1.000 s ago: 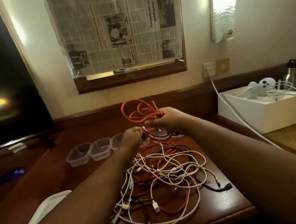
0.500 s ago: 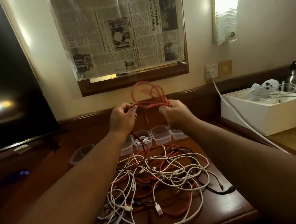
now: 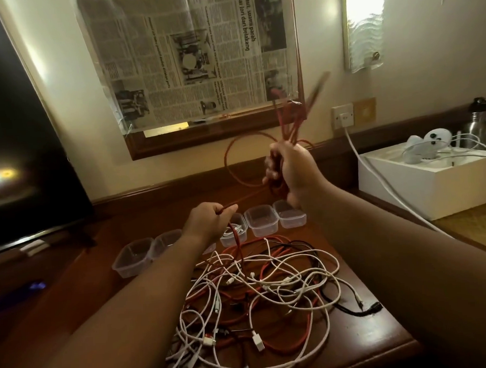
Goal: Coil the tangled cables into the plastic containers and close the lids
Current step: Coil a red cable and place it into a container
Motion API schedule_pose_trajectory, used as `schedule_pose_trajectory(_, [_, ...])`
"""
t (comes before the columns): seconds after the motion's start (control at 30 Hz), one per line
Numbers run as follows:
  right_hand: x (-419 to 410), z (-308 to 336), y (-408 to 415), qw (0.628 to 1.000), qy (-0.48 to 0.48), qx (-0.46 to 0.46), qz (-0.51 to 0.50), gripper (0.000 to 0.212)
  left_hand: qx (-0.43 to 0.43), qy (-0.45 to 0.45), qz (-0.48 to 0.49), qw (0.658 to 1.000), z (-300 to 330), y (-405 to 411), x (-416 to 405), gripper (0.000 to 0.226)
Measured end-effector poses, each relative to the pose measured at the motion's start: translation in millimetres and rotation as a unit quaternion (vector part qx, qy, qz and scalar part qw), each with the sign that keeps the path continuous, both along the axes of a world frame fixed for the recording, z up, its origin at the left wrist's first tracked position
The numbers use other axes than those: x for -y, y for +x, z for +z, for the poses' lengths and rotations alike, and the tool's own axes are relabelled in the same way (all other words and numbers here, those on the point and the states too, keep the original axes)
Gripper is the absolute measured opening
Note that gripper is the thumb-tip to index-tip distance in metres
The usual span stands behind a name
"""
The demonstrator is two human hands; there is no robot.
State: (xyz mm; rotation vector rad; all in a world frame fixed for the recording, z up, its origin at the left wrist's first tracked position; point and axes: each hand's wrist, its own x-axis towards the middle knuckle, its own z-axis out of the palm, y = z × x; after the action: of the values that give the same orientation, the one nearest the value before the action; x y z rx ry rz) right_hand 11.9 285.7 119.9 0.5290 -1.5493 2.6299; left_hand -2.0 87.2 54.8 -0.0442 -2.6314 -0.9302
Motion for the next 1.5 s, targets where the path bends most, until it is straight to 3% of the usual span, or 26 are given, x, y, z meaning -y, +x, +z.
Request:
schedule_pose_trajectory(0.03, [0,-4,-1,0.994,0.102,-0.026,-0.035,0.010,-0.008,-0.019,-0.005,1.000,4,1,1,0.037])
schedule_pose_trajectory(0.1, [0,-10,-3,0.946,0.301,-0.069,-0.100,0.004,-0.027,-0.035,-0.012,0.999,15,0,4,0.035])
schedule_pose_trajectory(0.2, [0,-18,-6,0.886,0.438,-0.106,-0.111,0.033,-0.055,-0.003,-0.041,0.998,36,4,4,0.020])
schedule_pose_trajectory(0.33, [6,-14,-5,0.861,0.488,-0.138,-0.034,0.032,-0.168,-0.098,-0.067,0.979,72,9,8,0.012])
schedule_pose_trajectory(0.47, [7,-4,-1,0.899,0.411,-0.146,0.050,0.016,-0.284,-0.157,-0.041,0.945,93,3,16,0.012])
schedule_pose_trajectory(0.57, [8,1,1,0.914,0.380,-0.139,0.034,0.013,-0.269,-0.119,-0.032,0.955,86,4,13,0.009])
schedule_pose_trajectory(0.73, [15,-8,2,0.835,0.529,-0.145,0.041,0.014,-0.244,-0.131,-0.032,0.960,57,7,23,0.021])
schedule_pose_trajectory(0.9, [23,-24,7,0.771,0.607,-0.142,0.131,0.010,-0.181,-0.129,0.022,0.975,42,9,27,0.008])
schedule_pose_trajectory(0.93, [24,-26,7,0.781,0.596,-0.143,0.120,0.008,-0.175,-0.134,0.021,0.975,40,9,29,0.009])
schedule_pose_trajectory(1.0, [24,-30,5,0.845,0.516,-0.126,0.069,0.003,-0.152,-0.122,0.000,0.981,38,6,36,0.010])
schedule_pose_trajectory(1.1, [23,-33,-2,0.957,0.287,-0.024,0.006,0.010,-0.075,-0.106,-0.037,0.991,34,10,38,0.009])
schedule_pose_trajectory(1.17, [25,-33,-5,0.991,0.125,0.053,0.017,0.012,-0.031,-0.134,-0.058,0.989,28,13,36,0.011])
schedule_pose_trajectory(1.3, [29,-31,-8,0.988,-0.091,0.108,0.057,0.019,0.004,-0.121,-0.082,0.989,21,21,35,0.013])
schedule_pose_trajectory(1.5, [26,-29,-6,0.974,-0.164,0.135,0.077,0.014,0.074,-0.089,-0.121,0.986,8,32,29,0.016])
